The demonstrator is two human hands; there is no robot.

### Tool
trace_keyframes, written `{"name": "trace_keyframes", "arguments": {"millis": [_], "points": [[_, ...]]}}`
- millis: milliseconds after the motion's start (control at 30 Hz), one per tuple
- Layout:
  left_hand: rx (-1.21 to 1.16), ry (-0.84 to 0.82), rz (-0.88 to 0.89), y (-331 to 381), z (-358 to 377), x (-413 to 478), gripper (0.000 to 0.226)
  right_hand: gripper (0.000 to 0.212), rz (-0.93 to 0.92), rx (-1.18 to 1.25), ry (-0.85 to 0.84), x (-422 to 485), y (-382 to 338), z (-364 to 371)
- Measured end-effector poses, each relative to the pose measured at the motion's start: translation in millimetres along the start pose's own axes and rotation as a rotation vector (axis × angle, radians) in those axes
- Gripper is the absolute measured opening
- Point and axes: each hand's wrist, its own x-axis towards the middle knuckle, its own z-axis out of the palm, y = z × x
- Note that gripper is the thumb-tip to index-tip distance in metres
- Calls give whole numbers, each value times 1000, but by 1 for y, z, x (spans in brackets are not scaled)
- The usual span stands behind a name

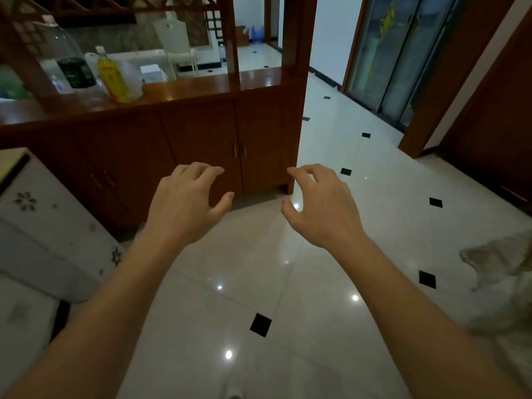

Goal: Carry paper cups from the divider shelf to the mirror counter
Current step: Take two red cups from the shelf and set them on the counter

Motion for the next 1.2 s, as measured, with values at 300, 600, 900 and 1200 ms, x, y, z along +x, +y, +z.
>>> {"name": "trace_keyframes", "arguments": {"millis": [300,600,900,1200], "points": [[-15,-4,-6,-20,50,99,57,55,3,2,-13,92,42,51],[-62,0,43,-69,92,270,54,56,54,-24,3,260,70,100],[-81,-10,81,-88,143,409,53,57,122,-31,-13,386,116,145],[-78,-1,48,-84,200,550,53,56,78,-22,1,517,192,188]]}}
